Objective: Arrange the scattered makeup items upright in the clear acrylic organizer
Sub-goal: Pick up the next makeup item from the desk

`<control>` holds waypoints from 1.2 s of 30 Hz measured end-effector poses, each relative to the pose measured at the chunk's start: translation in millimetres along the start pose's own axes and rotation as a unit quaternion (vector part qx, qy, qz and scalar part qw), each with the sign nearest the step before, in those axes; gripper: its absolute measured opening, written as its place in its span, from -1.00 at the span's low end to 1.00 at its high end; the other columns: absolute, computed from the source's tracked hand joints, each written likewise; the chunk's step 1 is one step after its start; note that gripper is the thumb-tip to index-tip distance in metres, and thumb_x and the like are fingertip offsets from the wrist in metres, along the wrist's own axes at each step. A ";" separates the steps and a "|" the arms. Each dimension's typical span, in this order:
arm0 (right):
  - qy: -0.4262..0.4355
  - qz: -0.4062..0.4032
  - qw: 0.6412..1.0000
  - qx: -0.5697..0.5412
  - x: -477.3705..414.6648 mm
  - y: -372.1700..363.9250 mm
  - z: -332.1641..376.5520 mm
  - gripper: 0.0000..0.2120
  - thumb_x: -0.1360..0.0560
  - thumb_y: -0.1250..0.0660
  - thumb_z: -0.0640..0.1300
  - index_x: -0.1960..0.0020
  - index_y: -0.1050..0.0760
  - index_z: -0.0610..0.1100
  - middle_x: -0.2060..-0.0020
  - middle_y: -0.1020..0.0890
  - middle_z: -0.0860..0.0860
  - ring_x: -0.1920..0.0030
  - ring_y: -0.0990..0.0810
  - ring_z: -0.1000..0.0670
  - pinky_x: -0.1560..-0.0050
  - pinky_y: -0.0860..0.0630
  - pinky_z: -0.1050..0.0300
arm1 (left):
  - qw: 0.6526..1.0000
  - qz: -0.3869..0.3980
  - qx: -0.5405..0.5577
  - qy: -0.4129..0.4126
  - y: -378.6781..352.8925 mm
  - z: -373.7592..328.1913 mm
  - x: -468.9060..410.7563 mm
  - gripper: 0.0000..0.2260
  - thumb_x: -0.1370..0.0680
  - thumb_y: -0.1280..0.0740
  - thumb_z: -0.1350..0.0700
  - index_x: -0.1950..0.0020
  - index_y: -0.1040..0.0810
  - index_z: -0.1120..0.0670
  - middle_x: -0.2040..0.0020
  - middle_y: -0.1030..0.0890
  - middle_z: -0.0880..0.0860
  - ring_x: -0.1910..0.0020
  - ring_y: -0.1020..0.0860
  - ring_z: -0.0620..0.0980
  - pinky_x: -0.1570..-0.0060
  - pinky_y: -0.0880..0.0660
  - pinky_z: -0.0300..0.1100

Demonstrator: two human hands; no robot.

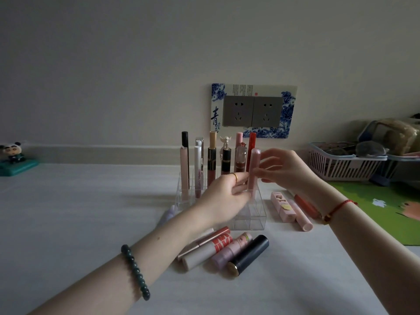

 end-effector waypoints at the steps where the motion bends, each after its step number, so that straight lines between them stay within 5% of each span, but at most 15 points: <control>1: -0.001 0.002 1.000 0.002 0.4 1.3 0.6 -0.72 -0.32 -0.41 -0.24 -0.01 -0.48 -0.14 0.21 -0.61 0.00 0.19 -0.60 0.05 0.16 -0.58 0.20 | 1.000 0.000 0.000 -0.001 5.0 -1.9 3.0 -0.58 -0.53 -0.21 0.24 -0.39 -0.26 0.10 -0.35 -0.41 -0.02 -0.19 -0.35 -0.26 -0.21 -0.27 -0.35; 6: 0.011 -0.033 0.999 0.039 2.0 18.9 15.2 -0.66 -0.32 -0.40 -0.15 -0.08 -0.46 -0.11 0.19 -0.60 0.01 0.16 -0.59 0.06 0.11 -0.53 0.20 | 0.999 -0.036 0.004 -0.014 57.3 -6.7 22.9 -0.63 -0.52 -0.22 0.23 -0.33 -0.36 0.09 -0.26 -0.51 -0.04 -0.21 -0.48 -0.19 -0.28 -0.37 -0.27; 13: 0.135 -0.155 0.976 0.075 23.6 37.3 88.1 -0.74 -0.34 -0.39 -0.18 -0.01 -0.45 -0.06 0.25 -0.54 0.08 0.24 -0.56 0.12 0.26 -0.56 0.31 | 0.989 -0.149 0.015 0.004 139.1 37.1 50.4 -0.76 -0.49 -0.25 0.30 -0.12 -0.48 0.07 0.00 -0.59 -0.01 0.15 -0.58 -0.33 0.01 -0.45 -0.47; 16: 0.185 -0.071 0.976 0.088 38.1 -1.8 116.7 -0.80 -0.36 -0.35 -0.20 0.07 -0.46 0.01 0.27 -0.55 0.14 0.27 -0.57 0.19 0.22 -0.51 0.49 | 0.990 -0.124 -0.067 0.025 142.7 68.4 59.7 -0.71 -0.49 -0.28 0.27 -0.21 -0.46 0.11 -0.05 -0.56 -0.07 0.13 -0.52 -0.48 0.03 -0.39 -0.59; 19: 0.223 0.076 0.960 0.154 55.5 -68.4 122.4 -0.82 -0.40 -0.30 -0.20 0.05 -0.48 0.03 0.25 -0.55 0.18 0.20 -0.59 0.21 0.16 -0.47 0.52 | 0.989 -0.106 -0.094 0.048 137.5 94.0 66.0 -0.68 -0.50 -0.25 0.29 -0.26 -0.42 0.16 -0.14 -0.53 -0.01 0.06 -0.52 -0.42 0.03 -0.37 -0.60; 23: 0.297 0.219 0.895 0.249 73.3 -146.8 110.7 -0.74 -0.46 -0.28 -0.16 -0.15 -0.48 -0.03 -0.06 -0.57 0.07 -0.02 -0.54 0.14 -0.10 -0.49 0.28 | 0.990 -0.098 -0.089 0.057 134.8 113.4 69.4 -0.66 -0.51 -0.18 0.36 -0.26 -0.42 0.16 -0.18 -0.53 0.01 -0.10 -0.51 -0.23 -0.05 -0.37 -0.54; 26: 0.318 0.247 0.875 0.268 71.5 -173.4 103.3 -0.74 -0.48 -0.28 -0.18 -0.15 -0.48 -0.02 -0.12 -0.54 0.03 -0.08 -0.53 0.02 -0.10 -0.49 0.06 | 0.992 -0.087 -0.081 0.051 134.9 121.6 72.3 -0.65 -0.51 -0.16 0.37 -0.26 -0.42 0.15 -0.17 -0.53 0.01 -0.01 -0.51 -0.40 -0.09 -0.39 -0.50; 31: 0.379 0.268 0.827 0.317 72.9 -199.9 102.2 -0.76 -0.46 -0.25 -0.20 -0.10 -0.51 -0.02 -0.07 -0.57 0.01 -0.10 -0.47 -0.02 -0.11 -0.40 -0.02 | 0.994 -0.083 -0.056 0.048 135.0 133.1 74.0 -0.67 -0.49 -0.24 0.33 -0.22 -0.44 0.10 -0.14 -0.57 0.04 -0.04 -0.55 -0.28 -0.19 -0.44 -0.29; 36: 0.469 0.210 0.779 0.360 75.6 -203.3 102.7 -0.81 -0.39 -0.32 -0.22 0.04 -0.53 -0.02 0.10 -0.62 0.04 0.03 -0.51 -0.03 -0.01 -0.38 -0.02 | 0.994 -0.090 -0.033 0.044 135.3 135.5 72.6 -0.68 -0.49 -0.24 0.35 -0.23 -0.44 0.18 -0.12 -0.58 0.07 -0.02 -0.56 -0.29 -0.07 -0.44 -0.42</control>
Point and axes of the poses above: each hand's wrist, its own x-axis away from the middle knuckle, its own y-axis out of the back of the hand, z = x × y, the point moved 8 cm from there along -x, towards the middle knuckle
